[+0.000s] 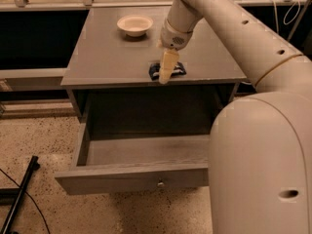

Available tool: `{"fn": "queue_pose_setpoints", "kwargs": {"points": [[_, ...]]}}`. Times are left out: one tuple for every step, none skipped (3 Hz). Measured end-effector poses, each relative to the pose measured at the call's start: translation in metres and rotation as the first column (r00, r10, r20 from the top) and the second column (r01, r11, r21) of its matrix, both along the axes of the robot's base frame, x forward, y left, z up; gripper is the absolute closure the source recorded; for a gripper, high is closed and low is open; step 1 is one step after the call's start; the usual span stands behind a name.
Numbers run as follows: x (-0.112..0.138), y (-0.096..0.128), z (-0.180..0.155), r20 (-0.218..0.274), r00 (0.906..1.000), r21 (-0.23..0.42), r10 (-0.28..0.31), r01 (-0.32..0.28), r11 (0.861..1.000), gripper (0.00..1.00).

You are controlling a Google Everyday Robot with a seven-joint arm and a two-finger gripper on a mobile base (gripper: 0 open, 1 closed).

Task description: Pick rxbar blueberry from top drawer and place on counter

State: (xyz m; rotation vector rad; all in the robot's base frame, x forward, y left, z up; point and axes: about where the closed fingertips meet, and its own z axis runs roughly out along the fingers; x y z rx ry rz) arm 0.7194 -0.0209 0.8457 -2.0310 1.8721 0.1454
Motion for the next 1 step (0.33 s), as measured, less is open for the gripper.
{"fn": "queue_pose_setpoints", "kwargs": {"points": [[0.0001,0.0003,-0.0008,-0.001,1.0,0.001,0.0,0.0,1.0,0.0]]}}
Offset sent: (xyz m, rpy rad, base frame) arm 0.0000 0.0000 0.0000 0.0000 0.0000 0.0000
